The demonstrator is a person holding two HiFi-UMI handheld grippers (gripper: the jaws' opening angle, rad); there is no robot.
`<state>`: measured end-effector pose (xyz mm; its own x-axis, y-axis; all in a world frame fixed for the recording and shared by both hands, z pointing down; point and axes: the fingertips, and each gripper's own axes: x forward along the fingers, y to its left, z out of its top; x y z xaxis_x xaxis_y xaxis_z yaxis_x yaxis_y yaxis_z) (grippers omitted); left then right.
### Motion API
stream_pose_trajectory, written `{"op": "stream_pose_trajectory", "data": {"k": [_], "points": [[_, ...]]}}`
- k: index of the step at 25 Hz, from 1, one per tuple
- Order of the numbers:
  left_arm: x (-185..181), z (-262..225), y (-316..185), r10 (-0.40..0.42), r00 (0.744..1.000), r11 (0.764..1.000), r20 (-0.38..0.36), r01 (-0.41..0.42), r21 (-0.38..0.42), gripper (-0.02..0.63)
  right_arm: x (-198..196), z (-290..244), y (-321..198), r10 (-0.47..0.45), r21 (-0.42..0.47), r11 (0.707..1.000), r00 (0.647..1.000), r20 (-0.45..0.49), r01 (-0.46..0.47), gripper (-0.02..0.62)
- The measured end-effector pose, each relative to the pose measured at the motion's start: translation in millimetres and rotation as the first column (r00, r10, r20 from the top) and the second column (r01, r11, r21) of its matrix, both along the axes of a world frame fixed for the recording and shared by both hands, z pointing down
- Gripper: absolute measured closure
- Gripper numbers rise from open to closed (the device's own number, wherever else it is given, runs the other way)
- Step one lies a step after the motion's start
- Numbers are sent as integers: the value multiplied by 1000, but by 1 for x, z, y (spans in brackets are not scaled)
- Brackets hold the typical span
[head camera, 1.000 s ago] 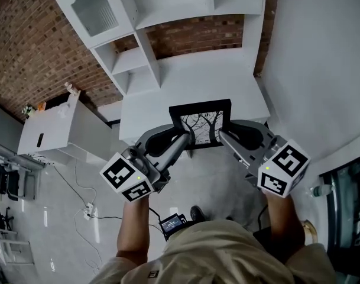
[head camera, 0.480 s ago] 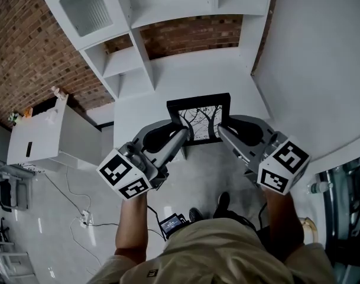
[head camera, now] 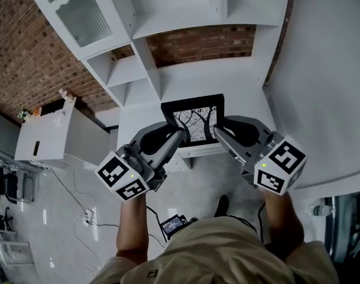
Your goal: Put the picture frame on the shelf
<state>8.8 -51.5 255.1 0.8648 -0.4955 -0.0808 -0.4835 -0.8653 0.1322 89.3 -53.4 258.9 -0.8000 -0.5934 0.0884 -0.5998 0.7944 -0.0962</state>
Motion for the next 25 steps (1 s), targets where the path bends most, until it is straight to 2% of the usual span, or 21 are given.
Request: {"op": "stream_pose_trajectory", "data": {"k": [6, 14, 21, 25], "points": [[33, -2, -55, -71, 997, 997, 15, 71, 1, 531, 32, -1, -61, -69, 4, 998, 997, 16, 69, 520], [51, -1, -86, -115, 993, 993, 23, 115, 9, 531, 50, -1, -96, -115, 16, 993, 993, 26, 115, 520], [31, -1, -121, -146, 989, 989, 28, 146, 1, 531, 30, 1, -131, -142, 2, 990, 989, 41, 142, 520], [10, 2, -150, -127, 992, 992, 14, 127, 4, 531, 10, 2, -159, -121, 8, 993, 992, 29, 121, 520]]}}
